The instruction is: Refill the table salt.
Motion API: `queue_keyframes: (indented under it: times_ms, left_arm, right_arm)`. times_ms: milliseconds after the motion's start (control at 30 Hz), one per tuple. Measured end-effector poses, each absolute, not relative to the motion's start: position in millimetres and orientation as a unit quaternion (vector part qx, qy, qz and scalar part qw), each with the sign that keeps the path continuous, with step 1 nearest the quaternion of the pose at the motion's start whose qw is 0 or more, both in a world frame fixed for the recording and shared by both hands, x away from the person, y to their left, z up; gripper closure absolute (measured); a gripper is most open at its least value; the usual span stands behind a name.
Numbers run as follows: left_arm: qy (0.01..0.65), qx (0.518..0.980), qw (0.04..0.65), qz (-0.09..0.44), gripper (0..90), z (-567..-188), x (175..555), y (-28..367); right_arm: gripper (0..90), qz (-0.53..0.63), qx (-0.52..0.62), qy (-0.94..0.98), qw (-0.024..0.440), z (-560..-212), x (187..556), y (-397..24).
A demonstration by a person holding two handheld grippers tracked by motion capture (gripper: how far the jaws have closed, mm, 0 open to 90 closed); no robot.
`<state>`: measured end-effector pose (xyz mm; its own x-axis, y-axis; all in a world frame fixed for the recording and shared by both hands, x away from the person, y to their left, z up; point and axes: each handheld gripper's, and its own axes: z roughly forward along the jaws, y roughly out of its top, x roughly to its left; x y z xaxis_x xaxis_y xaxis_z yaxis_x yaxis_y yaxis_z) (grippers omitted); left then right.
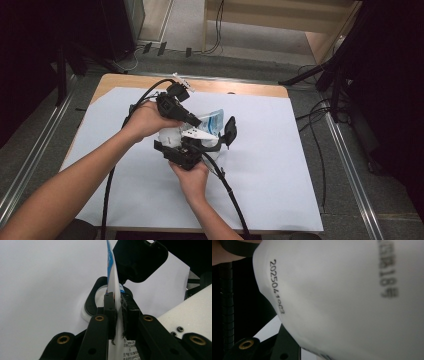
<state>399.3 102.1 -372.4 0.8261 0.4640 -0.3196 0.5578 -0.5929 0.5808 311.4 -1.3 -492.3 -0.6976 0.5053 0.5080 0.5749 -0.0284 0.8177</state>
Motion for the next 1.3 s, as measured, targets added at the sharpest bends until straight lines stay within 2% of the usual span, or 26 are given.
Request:
queue_keyframes:
  times_ms: [267,1300]
  left_arm:
    - [0.287,0.89,0.349,-0.066,84.9,-369.8,399.3,103.4]
    - [0.286,0.891,0.347,-0.064,84.9,-369.3,399.4,100.1]
  right_arm:
    - [64.8,-0.601,-0.384,-0.701,0.018,-492.2,311.4,-1.4]
    - [63.9,-0.606,-0.387,-0.695,0.027,-491.2,311.9,-2.3]
